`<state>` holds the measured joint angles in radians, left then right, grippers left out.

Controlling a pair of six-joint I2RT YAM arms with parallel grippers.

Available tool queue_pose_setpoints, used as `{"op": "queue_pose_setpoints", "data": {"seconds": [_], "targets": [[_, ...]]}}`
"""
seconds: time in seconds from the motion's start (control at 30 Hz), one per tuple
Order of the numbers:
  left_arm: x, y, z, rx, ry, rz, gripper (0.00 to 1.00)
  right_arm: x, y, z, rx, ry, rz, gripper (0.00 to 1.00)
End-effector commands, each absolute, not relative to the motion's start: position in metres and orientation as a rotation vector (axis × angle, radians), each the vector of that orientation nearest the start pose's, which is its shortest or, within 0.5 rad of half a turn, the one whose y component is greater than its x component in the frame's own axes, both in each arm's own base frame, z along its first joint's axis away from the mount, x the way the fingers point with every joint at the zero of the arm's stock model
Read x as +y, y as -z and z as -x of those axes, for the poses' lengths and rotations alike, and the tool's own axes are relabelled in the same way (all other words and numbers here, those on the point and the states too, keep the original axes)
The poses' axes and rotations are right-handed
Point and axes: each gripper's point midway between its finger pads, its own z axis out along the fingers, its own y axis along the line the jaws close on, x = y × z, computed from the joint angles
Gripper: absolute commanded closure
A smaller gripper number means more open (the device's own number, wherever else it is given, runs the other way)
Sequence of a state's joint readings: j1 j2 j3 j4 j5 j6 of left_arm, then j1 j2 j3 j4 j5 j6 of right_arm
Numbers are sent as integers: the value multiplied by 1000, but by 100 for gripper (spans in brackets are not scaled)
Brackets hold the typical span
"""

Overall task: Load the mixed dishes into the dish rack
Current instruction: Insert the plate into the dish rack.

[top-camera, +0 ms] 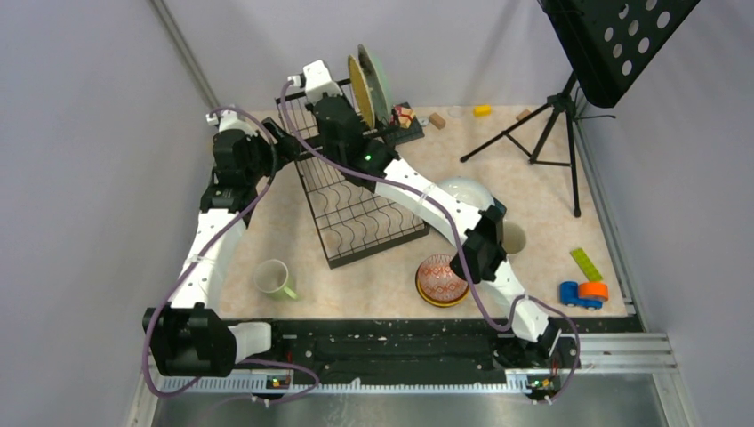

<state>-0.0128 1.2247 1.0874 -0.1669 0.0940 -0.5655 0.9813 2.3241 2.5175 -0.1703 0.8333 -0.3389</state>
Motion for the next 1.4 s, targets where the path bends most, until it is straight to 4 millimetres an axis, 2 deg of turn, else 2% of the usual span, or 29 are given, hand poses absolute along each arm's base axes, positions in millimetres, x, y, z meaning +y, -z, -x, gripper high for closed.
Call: {"op": "queue_pose_setpoints", "data": {"seconds": [0.0, 0.1, 0.37, 0.63, 0.9, 1.1, 1.2, 1.3, 1.37], "targets": [[-43, -295, -407, 1791, 486, 415, 9, 412, -410, -463, 1493, 63, 228, 100], [-44, -294, -409, 1796, 490, 416, 9, 407, -410, -467, 1491, 58, 220, 100], [-45, -294, -409, 1790, 504, 423, 9, 406, -379, -483, 1543, 83, 230, 100], [-45, -294, -409, 1791, 504, 420, 9, 413, -361, -495, 1561, 41, 249, 100], [-47, -294, -411, 1791, 520, 427, 11, 408, -330, -507, 1614, 88, 230, 100], [-48, -296, -411, 1786, 529, 428, 11, 407, -321, -510, 1625, 94, 190, 100], [-48, -297, -411, 1784, 532, 426, 11, 407, -319, -511, 1631, 82, 175, 92], [-48, -297, -410, 1786, 532, 423, 11, 407, -320, -511, 1641, 54, 170, 78], [-48, -297, -410, 1787, 530, 423, 11, 406, -323, -511, 1644, 35, 167, 72]]}}
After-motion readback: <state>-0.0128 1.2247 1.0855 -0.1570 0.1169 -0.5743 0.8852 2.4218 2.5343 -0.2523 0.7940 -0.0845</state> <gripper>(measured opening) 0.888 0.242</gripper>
